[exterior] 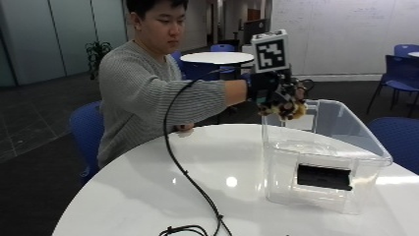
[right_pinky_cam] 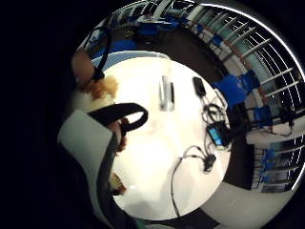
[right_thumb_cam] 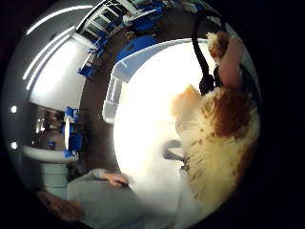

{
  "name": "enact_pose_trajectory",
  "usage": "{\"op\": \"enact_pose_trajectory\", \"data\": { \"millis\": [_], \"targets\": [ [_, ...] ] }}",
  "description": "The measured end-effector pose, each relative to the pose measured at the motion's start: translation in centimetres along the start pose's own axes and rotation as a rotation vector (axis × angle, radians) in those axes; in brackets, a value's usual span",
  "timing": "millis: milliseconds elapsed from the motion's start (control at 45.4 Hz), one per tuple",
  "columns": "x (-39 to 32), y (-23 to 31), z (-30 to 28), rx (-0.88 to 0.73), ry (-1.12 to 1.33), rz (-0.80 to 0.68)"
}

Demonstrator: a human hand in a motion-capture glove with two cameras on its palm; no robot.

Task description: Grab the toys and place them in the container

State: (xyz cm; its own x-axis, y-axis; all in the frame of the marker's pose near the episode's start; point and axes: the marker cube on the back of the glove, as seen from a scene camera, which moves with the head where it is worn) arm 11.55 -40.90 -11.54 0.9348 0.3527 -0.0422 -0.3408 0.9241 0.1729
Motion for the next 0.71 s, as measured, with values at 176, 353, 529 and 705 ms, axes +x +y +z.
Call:
{"op": "enact_pose_trajectory", "data": {
  "millis": [176,353,529,705],
  "targets": [
    [-6.0,-5.4,4.6,-0.058,0.086,-0.117],
    [-6.7,-7.0,6.7,-0.126,0.174,-0.143],
    [-5.2,-5.7,9.0,-0.325,0.205,-0.117],
    [-5.0,-4.4,9.8,-0.374,0.129,-0.128]
  ]
}}
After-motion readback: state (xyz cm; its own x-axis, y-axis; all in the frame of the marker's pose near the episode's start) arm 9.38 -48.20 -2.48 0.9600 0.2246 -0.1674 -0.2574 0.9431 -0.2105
